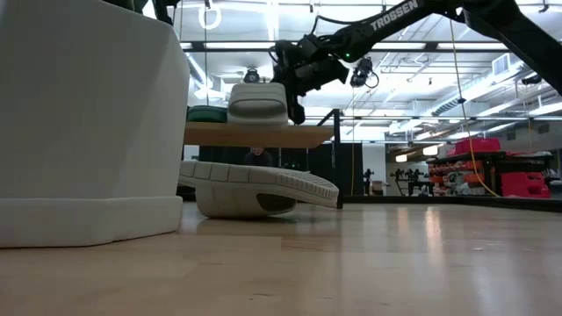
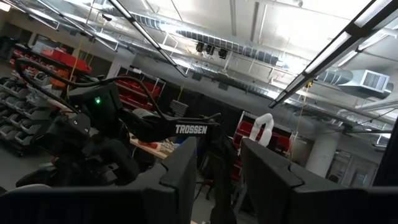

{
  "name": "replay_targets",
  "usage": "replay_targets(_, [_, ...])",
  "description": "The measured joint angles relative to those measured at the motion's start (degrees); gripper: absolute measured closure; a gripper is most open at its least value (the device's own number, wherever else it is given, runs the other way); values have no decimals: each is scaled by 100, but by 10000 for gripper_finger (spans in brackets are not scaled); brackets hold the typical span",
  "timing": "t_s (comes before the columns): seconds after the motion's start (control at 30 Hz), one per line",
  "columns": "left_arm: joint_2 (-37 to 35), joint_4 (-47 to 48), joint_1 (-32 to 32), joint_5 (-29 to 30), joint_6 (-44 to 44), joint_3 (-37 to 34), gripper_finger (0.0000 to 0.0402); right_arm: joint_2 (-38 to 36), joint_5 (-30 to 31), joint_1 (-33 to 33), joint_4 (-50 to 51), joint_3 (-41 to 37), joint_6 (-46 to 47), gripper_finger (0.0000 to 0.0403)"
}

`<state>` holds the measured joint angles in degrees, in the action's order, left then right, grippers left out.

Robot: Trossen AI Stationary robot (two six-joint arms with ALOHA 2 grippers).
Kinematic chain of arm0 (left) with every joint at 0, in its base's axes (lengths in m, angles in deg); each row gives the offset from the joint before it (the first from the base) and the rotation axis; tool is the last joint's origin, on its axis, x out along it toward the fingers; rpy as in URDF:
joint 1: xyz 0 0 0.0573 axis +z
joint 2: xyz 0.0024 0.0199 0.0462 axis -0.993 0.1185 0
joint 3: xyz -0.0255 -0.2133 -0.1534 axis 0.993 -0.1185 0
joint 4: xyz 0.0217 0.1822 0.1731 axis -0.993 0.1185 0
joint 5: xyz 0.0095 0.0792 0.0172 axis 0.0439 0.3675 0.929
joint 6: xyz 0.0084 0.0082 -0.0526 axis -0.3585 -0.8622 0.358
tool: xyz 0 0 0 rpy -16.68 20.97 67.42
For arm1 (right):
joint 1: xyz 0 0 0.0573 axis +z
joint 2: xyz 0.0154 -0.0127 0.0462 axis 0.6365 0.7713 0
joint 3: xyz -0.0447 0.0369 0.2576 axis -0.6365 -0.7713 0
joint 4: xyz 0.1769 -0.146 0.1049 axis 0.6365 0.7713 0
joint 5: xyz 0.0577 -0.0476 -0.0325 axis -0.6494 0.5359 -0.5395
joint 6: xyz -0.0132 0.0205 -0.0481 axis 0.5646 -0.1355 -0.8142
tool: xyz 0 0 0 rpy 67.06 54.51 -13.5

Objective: Pick and place slides into the shelf
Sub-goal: Put the right gray slipper on the shelf

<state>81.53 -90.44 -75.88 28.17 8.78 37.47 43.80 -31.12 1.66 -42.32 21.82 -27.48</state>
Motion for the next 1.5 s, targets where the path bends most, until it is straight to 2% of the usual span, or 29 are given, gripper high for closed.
replay_targets(0.73, [0,1,0,0,16,0,277,-11,504,-11,357,0,-295,342])
replay_targets(0.9, [0,0,0,0,21,0,272,-13,743,16,477,0,-301,314])
replay_targets(1.23, [0,0,-4,0,8,0,280,-17,1014,137,474,0,-531,314])
replay_targets(1.5, [0,2,-4,0,3,0,272,-17,1298,190,428,0,-811,278])
